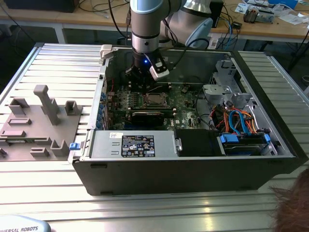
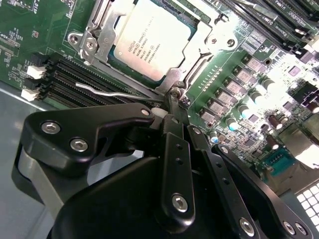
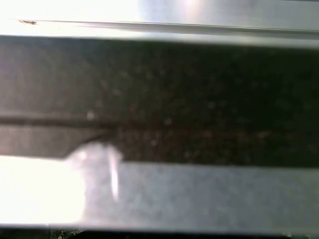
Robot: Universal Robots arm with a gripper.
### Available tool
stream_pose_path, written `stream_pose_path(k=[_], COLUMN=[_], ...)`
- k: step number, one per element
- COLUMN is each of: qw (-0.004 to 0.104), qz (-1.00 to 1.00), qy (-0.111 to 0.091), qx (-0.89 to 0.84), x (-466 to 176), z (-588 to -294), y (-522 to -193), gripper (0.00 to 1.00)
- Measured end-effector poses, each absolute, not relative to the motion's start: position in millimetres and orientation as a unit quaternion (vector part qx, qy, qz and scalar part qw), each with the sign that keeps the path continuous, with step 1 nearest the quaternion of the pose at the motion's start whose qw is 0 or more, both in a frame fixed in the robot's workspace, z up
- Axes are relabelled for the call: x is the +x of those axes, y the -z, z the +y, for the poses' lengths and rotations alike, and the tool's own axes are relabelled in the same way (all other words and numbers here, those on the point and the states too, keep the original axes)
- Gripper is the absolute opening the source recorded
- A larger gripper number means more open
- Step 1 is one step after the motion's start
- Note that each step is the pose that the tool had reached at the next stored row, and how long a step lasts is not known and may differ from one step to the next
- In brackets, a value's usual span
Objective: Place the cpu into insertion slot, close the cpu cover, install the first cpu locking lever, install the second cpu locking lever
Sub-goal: 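Install the first cpu locking lever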
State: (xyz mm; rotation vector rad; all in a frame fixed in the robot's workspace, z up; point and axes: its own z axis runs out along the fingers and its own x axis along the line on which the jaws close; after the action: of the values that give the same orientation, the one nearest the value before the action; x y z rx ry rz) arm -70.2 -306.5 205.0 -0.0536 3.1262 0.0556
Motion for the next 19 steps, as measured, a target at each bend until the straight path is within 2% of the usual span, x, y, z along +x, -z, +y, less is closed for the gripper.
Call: stream_pose_path(k=[19], qw=[0.007], qz=[1.000], qy=[-0.018], qx=[-0.017], x=[-70.2], z=[-306.5], y=[-201.9], gripper=[0.11])
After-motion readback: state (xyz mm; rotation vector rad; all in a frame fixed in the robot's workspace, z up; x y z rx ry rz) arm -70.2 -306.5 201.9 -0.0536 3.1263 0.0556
